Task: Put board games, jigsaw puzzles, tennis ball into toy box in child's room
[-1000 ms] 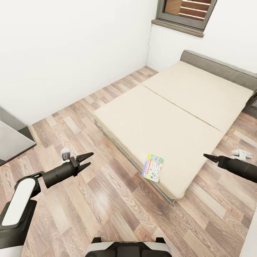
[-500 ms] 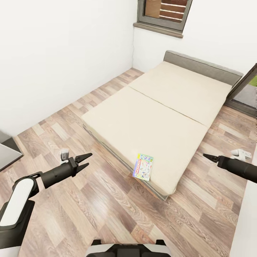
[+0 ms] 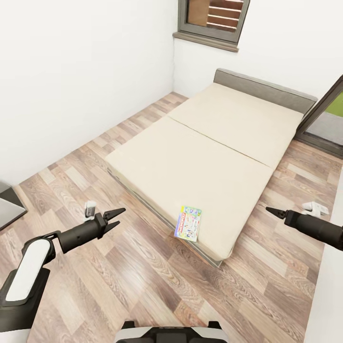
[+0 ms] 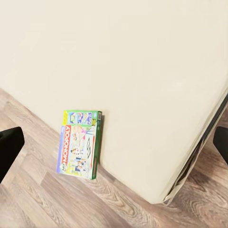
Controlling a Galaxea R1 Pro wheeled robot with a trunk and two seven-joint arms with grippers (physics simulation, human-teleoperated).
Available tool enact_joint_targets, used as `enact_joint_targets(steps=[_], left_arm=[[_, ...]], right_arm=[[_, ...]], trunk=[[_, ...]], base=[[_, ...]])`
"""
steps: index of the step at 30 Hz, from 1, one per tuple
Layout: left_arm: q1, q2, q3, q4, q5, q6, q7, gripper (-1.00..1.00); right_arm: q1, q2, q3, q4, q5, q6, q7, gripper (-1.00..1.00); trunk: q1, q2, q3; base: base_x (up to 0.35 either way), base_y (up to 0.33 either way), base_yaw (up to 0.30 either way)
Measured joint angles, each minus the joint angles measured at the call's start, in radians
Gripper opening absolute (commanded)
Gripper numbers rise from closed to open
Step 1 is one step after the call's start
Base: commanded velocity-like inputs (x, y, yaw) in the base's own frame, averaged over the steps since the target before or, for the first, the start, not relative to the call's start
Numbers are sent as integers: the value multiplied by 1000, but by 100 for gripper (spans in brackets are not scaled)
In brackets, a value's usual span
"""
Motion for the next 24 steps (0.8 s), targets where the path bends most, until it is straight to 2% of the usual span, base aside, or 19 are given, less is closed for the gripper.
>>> enact_joint_targets(steps=[11, 16, 24], left_arm=[[0, -3, 14, 1, -12, 3, -7, 100], [0, -2, 34, 2, 10, 4, -6, 100], [-1, -3, 38, 11, 29, 2, 2, 100]], right_arm=[[0, 11, 5, 1, -1, 6, -1, 100], [-1, 14, 6, 1, -2, 9, -2, 100], [-2, 16, 7, 1, -1, 11, -4, 100]], trunk=[[0, 0, 4], [0, 0, 10], [0, 0, 21]], base=[[0, 0, -26], [0, 0, -24], [0, 0, -10]])
